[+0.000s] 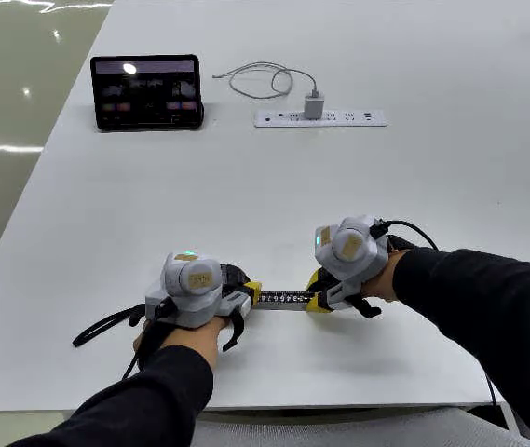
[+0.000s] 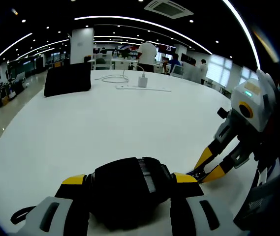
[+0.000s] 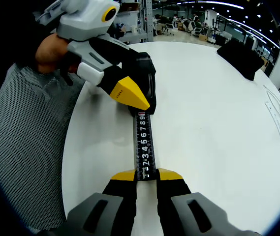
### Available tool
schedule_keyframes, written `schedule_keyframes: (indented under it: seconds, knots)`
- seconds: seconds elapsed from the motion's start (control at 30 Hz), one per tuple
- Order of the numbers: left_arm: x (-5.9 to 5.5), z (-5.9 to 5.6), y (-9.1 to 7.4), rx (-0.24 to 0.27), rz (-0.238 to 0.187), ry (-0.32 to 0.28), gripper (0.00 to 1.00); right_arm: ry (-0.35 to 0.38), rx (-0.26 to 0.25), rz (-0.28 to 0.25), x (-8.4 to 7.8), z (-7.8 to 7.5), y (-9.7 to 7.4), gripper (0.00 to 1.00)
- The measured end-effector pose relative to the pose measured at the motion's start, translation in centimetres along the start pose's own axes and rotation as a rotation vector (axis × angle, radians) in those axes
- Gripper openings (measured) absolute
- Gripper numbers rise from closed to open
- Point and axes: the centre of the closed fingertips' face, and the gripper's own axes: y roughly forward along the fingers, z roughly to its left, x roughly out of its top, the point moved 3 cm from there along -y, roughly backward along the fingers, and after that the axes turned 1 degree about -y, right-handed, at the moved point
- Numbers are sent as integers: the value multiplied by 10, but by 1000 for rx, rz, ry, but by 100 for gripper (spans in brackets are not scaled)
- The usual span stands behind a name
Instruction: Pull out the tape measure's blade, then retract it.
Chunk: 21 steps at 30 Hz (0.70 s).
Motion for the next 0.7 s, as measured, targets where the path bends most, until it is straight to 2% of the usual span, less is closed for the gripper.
schedule_keyframes:
  seconds: [0.47, 0.6, 0.7]
  knots:
    - [0, 0, 0, -1, 1, 1, 63, -9, -2, -3, 6, 2, 4, 10]
    - [0, 0, 0, -1, 1, 0, 63, 24, -5, -14, 8, 2, 5, 10]
    - [0, 0, 0, -2, 1, 0, 63, 21, -7, -13, 8, 3, 5, 10]
